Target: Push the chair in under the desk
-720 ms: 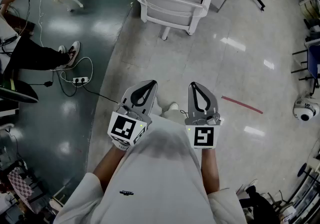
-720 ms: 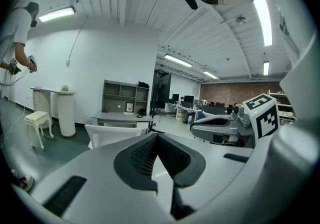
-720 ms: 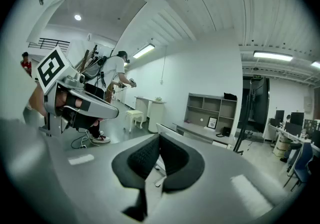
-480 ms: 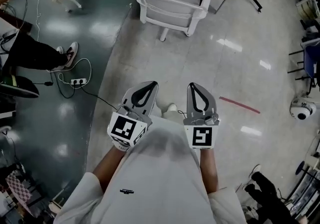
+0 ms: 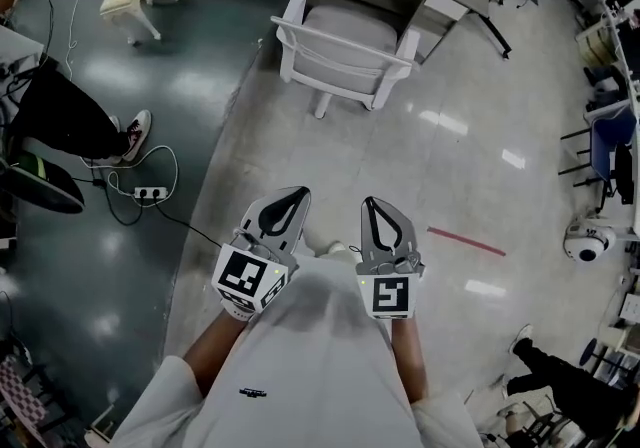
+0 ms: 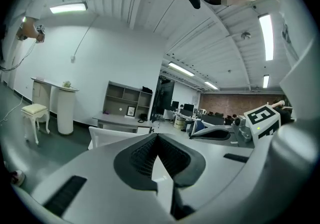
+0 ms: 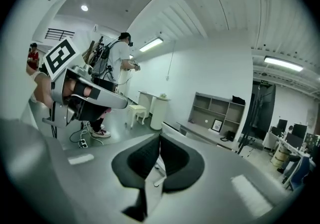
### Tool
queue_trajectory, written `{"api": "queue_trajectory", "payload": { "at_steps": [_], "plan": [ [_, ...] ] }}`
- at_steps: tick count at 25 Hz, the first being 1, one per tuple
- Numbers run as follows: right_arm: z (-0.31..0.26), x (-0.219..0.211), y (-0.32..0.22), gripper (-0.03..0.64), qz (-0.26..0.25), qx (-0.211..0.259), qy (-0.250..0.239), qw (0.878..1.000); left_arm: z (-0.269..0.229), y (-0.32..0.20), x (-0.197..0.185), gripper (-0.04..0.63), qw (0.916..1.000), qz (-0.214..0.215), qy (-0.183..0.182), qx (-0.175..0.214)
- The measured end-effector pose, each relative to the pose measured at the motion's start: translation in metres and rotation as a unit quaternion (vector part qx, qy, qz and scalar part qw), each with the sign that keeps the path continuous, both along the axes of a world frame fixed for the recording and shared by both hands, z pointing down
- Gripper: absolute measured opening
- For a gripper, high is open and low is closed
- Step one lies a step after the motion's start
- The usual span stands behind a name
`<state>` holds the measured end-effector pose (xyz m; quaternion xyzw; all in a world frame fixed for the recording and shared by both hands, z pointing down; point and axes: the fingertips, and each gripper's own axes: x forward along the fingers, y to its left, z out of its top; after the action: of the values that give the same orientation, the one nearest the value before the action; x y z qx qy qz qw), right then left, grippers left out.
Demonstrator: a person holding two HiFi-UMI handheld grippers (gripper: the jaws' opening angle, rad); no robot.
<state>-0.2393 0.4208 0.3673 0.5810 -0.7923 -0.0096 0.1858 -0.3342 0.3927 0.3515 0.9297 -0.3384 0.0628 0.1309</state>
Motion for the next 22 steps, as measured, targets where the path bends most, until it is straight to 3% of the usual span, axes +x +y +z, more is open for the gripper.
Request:
{"api": "queue_trajectory", "payload": {
  "at_steps": [5, 10, 16, 22],
  "plan": [
    [0.000, 0.004, -0.020, 0.014, 0.029, 0.005, 0.000, 1.000, 0.007, -0.028, -0.010, 0.008, 1.0000, 0.005, 0.004, -0.006],
    [0.000, 0.029, -0.052, 0.015, 0.031, 0.001, 0.014, 0.999, 0.014, -0.059, 0.008, 0.008, 0.9998, 0.013, 0.002, -0.018],
    [0.010, 0.072, -0.119, 0.014, 0.024, 0.003, 0.009, 1.000, 0.021, -0.122, 0.048, 0.008, 0.9995, 0.007, 0.007, -0.031],
    [0.006, 0.141, -0.220, 0.014, -0.007, -0.002, -0.013, 1.000, 0.016, -0.214, 0.127, 0.008, 0.9992, -0.010, -0.015, -0.036]
  ]
}}
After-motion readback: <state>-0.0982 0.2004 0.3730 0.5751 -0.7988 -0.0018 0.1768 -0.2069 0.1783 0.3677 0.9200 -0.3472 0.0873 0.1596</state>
